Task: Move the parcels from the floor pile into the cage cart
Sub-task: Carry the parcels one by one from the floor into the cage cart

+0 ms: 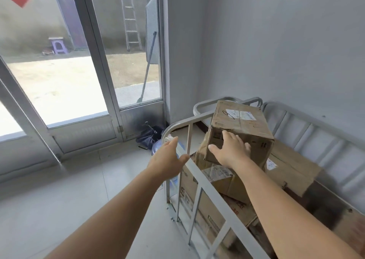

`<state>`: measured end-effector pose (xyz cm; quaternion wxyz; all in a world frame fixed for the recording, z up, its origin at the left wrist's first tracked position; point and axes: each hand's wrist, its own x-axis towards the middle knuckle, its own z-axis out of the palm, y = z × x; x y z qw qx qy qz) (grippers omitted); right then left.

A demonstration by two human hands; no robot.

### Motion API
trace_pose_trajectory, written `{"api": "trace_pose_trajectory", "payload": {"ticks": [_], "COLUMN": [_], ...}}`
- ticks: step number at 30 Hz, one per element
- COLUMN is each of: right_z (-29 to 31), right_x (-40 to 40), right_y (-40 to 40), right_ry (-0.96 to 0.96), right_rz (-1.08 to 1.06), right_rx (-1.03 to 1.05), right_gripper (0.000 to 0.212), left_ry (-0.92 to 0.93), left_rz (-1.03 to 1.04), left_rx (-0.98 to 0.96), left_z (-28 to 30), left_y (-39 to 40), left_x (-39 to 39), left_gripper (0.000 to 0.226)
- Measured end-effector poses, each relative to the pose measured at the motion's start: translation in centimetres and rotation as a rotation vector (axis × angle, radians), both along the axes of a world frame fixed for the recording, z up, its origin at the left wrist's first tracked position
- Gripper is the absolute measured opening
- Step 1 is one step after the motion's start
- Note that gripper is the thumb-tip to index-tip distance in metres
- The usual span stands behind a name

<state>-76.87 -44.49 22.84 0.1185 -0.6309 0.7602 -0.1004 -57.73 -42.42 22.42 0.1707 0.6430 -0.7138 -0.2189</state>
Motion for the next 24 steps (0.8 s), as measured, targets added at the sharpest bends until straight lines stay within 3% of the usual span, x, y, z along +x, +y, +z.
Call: {"api": "trace_pose_trajectory", "payload": {"ticks": [6, 12, 18, 24], "right_z": [-1.6, -3.8, -6.2, -8.7], "right_x": [2.9, 11.6, 23.2, 34.8], "right_y": [0.6, 2.8, 9.6, 22.0], "right_ry": [-0.055, -0.066, -0.048, -0.049], "right_rz": [0.193, 0.504, 0.861, 1.187], "right_rx": [-0.039, 0.003, 0.067, 0.117], "right_gripper": [0.071, 0.075, 0.074, 0.073], "left_ry": [0.054, -0.028, -0.069, -0.054], "left_rz": [0.081, 0.357, 0.721, 1.087], "left_rx": [0.012, 0.046, 0.101, 0.217], "left_z": [-0.5, -3.5, -7.5, -11.1], "left_y": [1.2, 7.6, 20.8, 38.6], "left_x": [0.3, 8.0, 18.5, 25.4], "left_gripper": [0.07, 0.07, 0.069, 0.068]}}
